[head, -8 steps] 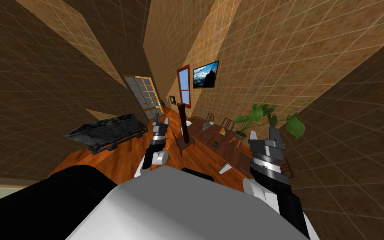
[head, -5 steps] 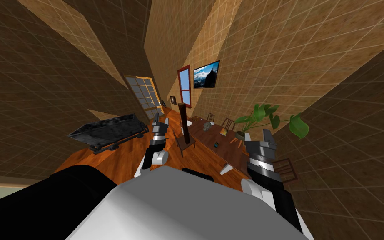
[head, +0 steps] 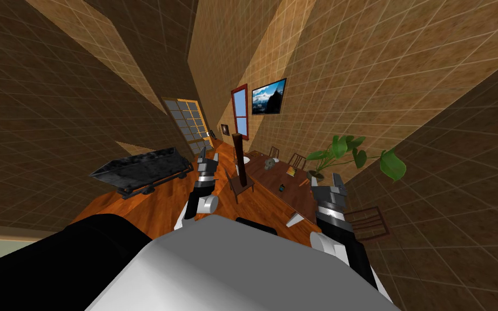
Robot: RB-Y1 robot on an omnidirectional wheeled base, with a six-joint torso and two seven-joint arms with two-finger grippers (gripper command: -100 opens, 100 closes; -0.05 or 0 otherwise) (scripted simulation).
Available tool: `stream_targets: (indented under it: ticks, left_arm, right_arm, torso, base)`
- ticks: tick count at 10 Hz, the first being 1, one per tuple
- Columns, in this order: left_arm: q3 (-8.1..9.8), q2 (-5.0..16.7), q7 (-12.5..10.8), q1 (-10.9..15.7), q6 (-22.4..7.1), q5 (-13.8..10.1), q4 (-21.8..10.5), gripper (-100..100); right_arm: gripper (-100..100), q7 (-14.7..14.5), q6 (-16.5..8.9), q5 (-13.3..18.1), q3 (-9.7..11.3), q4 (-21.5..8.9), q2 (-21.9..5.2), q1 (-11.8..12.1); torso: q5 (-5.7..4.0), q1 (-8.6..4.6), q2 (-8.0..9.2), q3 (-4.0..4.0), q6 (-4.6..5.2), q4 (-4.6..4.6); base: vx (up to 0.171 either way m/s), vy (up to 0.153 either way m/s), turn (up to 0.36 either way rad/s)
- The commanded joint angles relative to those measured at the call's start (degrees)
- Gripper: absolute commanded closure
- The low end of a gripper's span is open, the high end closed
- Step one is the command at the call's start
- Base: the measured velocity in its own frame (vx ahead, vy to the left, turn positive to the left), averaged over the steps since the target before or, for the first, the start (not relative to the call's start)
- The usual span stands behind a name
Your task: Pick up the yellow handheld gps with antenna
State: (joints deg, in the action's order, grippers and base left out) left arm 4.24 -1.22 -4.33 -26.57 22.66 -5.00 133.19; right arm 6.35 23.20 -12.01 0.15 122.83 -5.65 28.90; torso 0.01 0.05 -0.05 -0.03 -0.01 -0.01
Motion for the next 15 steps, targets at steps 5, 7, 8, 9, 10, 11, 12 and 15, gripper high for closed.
stream_targets:
  ticks: [5,7,8,9,10,11,12,15]
  left_arm:
    - [0.00,0.00,0.00,0.00,0.00,0.00,0.00,0]
    - [0.00,0.00,0.00,0.00,0.00,0.00,0.00,0]
    - [0.00,0.00,0.00,0.00,0.00,0.00,0.00,0]
    - [0.00,0.00,0.00,0.00,0.00,0.00,0.00,0]
    - [0.00,0.00,0.00,0.00,0.00,0.00,0.00,0]
    - [0.00,0.00,0.00,0.00,0.00,0.00,0.00,0]
    - [0.00,0.00,0.00,0.00,0.00,0.00,0.00,0]
    - [0.00,0.00,0.00,0.00,0.00,0.00,0.00,0]
  right_arm:
    - [-100,3.84,-0.89,-6.79,0.73,-8.64,-1.29,-1.86]
    - [-100,5.08,-1.01,-8.91,0.92,-12.01,-1.67,-2.50]
    - [-100,6.37,-1.20,-11.11,1.11,-14.13,-2.02,-3.20]
    - [-100,6.37,-1.20,-11.11,1.11,-14.99,-2.02,-3.20]
    - [-100,7.72,-1.44,-13.38,1.30,-16.99,-2.32,-3.96]
    - [-100,7.72,-1.44,-13.38,1.30,-18.07,-2.32,-3.96]
    - [-100,9.10,-1.74,-15.70,1.50,-19.39,-2.59,-4.78]
    - [-100,10.52,-2.10,-18.08,1.68,-24.46,-2.81,-5.65]
  torso:
    - [0.00,-0.02,0.01,0.01,0.01,0.00]
    - [0.00,-0.01,-0.02,-0.01,0.00,0.00]
    - [0.00,-0.02,-0.01,-0.01,0.02,0.00]
    - [0.00,-0.02,-0.02,-0.01,0.00,0.00]
    - [0.01,-0.02,-0.01,0.00,0.01,0.00]
    - [0.01,0.00,-0.01,-0.01,0.01,0.00]
    - [0.01,-0.01,-0.01,-0.01,0.01,0.00]
    - [0.01,0.01,-0.04,-0.02,0.00,-0.01]
  base:
    - [0.010,0.014,0.012]
    - [0.015,0.014,0.021]
    - [0.014,0.013,0.018]
    - [0.011,0.010,0.011]
    - [0.014,0.015,0.033]
    - [0.013,0.013,0.010]
    - [0.018,0.016,0.028]
    - [0.018,0.015,0.020]
